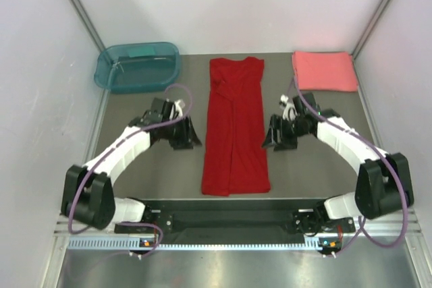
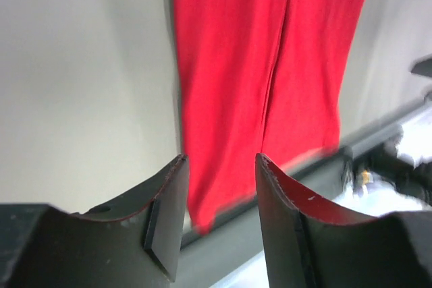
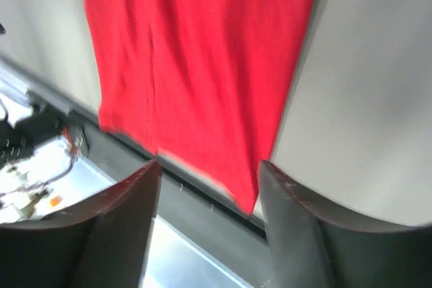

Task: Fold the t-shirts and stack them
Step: Fold the tshirt

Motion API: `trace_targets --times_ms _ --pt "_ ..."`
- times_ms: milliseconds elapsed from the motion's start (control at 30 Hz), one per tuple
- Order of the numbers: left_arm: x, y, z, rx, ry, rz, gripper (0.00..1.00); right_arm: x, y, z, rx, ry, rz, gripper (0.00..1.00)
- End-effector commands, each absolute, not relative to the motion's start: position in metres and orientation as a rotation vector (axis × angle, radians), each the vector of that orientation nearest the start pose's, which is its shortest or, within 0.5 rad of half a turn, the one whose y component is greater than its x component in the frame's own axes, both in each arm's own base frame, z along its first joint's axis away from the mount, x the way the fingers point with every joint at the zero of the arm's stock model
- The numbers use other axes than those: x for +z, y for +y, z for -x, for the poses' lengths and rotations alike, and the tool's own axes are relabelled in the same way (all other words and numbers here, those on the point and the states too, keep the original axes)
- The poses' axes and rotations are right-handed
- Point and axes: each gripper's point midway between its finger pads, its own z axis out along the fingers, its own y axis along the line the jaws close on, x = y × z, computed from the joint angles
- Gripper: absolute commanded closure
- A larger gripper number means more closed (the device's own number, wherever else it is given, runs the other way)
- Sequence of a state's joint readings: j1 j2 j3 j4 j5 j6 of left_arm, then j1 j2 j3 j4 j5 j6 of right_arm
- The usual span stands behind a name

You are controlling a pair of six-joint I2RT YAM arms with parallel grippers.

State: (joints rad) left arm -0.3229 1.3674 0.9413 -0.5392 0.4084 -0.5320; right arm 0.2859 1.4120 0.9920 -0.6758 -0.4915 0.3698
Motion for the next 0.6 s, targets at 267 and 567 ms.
trace_targets --times_ms 267,567 --pt "0.086 -0.200 -0.172 -1.240 2.764 0.165 0.53 0.073 0.177 -0.169 1.114 2.740 -0.007 0.54" --pt "0.060 -0.193 -0.143 -1.233 2.877 0.270 0.52 0.045 0.175 -0.140 1.171 2.804 -0.046 0.54"
